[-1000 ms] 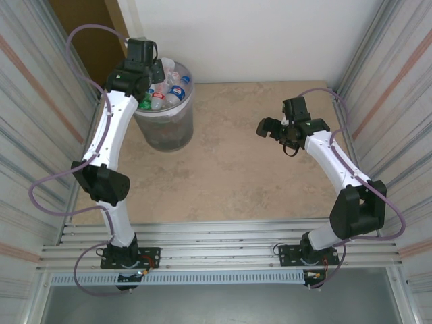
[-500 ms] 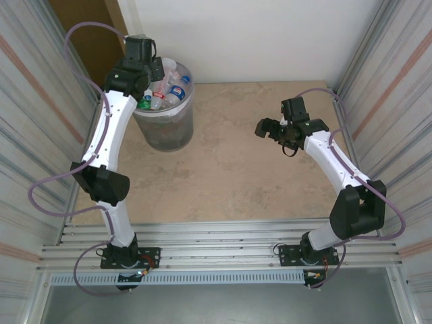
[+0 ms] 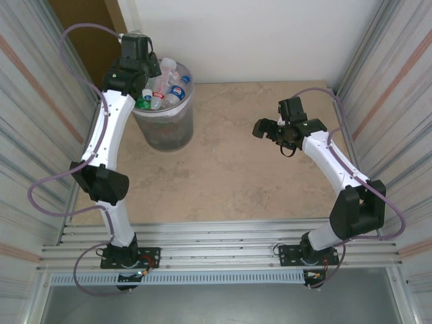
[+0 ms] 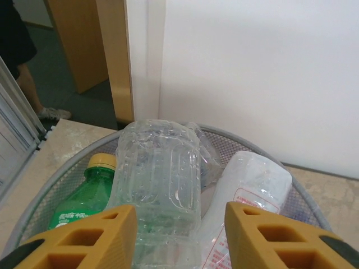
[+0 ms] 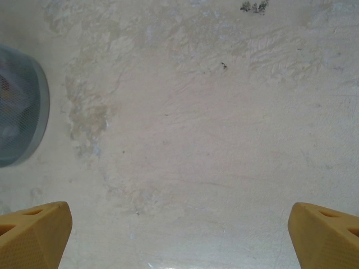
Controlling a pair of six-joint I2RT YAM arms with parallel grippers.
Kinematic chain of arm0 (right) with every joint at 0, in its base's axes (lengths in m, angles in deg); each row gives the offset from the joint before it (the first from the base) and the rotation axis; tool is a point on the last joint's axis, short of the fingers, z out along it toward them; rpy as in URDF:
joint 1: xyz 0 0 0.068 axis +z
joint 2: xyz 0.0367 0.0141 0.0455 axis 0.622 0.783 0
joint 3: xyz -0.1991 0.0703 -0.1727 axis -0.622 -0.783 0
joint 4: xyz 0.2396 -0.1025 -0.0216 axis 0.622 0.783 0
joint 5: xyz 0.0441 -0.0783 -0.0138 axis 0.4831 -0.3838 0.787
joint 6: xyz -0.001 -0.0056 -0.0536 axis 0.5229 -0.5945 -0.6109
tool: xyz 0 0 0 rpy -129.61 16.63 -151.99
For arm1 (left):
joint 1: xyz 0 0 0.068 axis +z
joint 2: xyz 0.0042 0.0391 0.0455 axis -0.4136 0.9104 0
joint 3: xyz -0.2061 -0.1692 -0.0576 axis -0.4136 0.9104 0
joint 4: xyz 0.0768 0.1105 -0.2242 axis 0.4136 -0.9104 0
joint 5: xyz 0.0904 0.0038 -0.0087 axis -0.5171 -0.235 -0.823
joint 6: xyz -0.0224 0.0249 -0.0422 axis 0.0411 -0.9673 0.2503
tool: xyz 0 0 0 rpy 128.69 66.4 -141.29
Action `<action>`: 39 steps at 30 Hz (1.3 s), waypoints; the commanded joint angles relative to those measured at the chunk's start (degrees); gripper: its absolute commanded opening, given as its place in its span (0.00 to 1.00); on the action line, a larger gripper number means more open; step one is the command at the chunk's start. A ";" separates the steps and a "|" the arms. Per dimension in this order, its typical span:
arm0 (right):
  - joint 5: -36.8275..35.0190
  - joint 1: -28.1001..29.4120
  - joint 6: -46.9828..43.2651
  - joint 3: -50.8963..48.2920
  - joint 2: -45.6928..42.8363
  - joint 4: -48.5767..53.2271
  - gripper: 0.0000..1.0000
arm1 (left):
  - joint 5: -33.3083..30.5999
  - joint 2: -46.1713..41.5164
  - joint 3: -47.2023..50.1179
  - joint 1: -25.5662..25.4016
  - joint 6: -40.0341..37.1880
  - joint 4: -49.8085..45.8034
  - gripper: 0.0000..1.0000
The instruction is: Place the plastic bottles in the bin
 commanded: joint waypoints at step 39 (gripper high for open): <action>1.06 2.25 1.32 2.53 3.42 0.57 0.97 | 12.85 -4.71 9.67 1.23 7.91 1.56 0.48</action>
